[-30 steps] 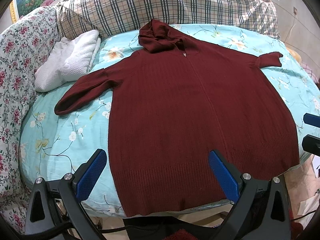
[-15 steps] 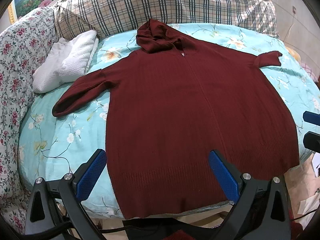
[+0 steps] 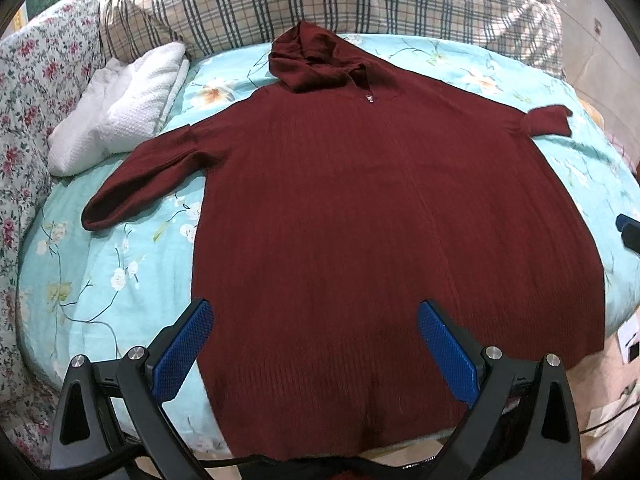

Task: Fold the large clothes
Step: 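Grasp the cardigan sleeve cuff with the right gripper and lift it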

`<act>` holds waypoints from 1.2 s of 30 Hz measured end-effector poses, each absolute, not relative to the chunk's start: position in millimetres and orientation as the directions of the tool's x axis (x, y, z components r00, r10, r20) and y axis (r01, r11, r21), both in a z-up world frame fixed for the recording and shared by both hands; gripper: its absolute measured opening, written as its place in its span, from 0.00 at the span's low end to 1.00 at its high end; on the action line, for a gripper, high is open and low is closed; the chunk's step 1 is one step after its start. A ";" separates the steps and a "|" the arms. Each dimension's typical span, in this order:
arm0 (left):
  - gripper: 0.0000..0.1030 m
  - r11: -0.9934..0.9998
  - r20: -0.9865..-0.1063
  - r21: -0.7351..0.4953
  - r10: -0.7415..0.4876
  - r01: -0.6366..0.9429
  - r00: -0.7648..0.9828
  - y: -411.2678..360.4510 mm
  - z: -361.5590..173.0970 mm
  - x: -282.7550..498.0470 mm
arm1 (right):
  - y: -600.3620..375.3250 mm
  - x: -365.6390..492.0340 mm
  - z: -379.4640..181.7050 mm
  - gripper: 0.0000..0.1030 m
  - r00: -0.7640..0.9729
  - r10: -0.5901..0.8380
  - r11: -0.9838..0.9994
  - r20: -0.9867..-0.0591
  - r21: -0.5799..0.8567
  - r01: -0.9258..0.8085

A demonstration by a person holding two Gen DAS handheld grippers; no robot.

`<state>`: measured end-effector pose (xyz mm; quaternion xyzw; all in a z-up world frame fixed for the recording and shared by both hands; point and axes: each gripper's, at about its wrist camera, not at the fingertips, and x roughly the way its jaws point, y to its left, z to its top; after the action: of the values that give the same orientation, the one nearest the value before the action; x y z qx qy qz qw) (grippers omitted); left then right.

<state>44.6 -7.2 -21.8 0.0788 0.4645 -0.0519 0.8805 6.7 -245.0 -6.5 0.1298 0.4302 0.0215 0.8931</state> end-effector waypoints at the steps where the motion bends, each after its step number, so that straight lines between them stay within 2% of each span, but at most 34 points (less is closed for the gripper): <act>1: 0.99 0.983 -0.822 0.091 -0.017 0.160 0.569 -7.0 -22.1 48.8 | -256.0 10.1 -6.1 1.00 0.643 0.123 0.967 -0.756 0.238 0.095; 6: 0.99 0.986 -0.836 0.076 -0.019 0.149 0.548 -6.6 -25.1 75.5 | -330.8 41.7 -6.5 0.99 0.672 0.045 0.924 -0.739 0.287 0.254; 8: 0.99 0.986 -0.846 0.072 -0.019 0.150 0.533 -8.2 -25.7 83.7 | -370.5 57.3 -2.6 0.94 0.704 0.002 0.896 -0.711 0.313 0.314; 10: 0.99 0.986 -0.846 0.070 -0.020 0.148 0.532 -11.6 -25.7 94.1 | -406.3 71.5 -0.7 0.80 0.714 -0.051 0.863 -0.699 0.328 0.383; 12: 0.99 0.986 -0.851 0.065 -0.024 0.152 0.524 -16.9 -26.9 104.0 | -448.9 85.9 4.2 0.72 0.729 -0.117 0.825 -0.674 0.343 0.450; 15: 0.99 0.985 -0.858 0.066 -0.026 0.162 0.513 -27.2 -30.6 118.7 | -513.9 121.0 3.5 0.68 0.732 -0.173 0.758 -0.659 0.385 0.526; 16: 0.99 0.984 -0.860 0.069 -0.025 0.165 0.510 -30.7 -32.6 123.6 | -534.1 133.6 3.8 0.62 0.732 -0.184 0.742 -0.656 0.396 0.541; 18: 0.99 0.982 -0.869 0.079 -0.017 0.171 0.494 -37.7 -38.3 133.1 | -571.6 163.7 6.4 0.58 0.726 -0.211 0.715 -0.655 0.403 0.571; 22: 0.99 0.981 -0.887 0.080 -0.009 0.174 0.462 -49.6 -49.3 153.3 | -633.5 208.1 11.4 0.58 0.709 -0.250 0.674 -0.660 0.408 0.616; 28: 0.99 0.983 -0.897 0.060 -0.024 0.174 0.442 -64.7 -62.2 179.7 | -697.3 255.4 -16.4 0.57 0.574 -0.280 0.589 -0.769 0.335 0.736; 29: 0.99 0.983 -0.898 0.054 -0.029 0.175 0.438 -66.7 -64.1 182.8 | -702.7 262.7 -24.8 0.54 0.548 -0.275 0.587 -0.790 0.313 0.747; 31: 0.99 0.983 -0.902 0.041 -0.040 0.178 0.430 -71.3 -68.1 189.1 | -705.5 267.7 -32.0 0.31 0.525 -0.276 0.597 -0.805 0.284 0.750; 32: 0.99 0.983 -0.904 0.040 -0.042 0.180 0.427 -72.9 -69.4 190.2 | -703.8 266.7 -29.6 0.26 0.540 -0.296 0.612 -0.788 0.278 0.740; 33: 0.99 0.982 -0.903 0.036 -0.047 0.184 0.427 -74.9 -70.1 191.6 | -700.4 264.8 -25.5 0.15 0.560 -0.304 0.624 -0.771 0.283 0.728; 36: 0.99 0.981 -0.901 0.035 -0.052 0.191 0.431 -77.6 -70.0 191.7 | -673.9 258.1 -7.6 0.13 0.673 -0.256 0.697 -0.694 0.350 0.626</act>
<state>191.7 -77.6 -70.0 0.0658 0.5283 -0.0720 0.8434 258.1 -673.9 -7.6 0.2943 0.3142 -0.2547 0.8659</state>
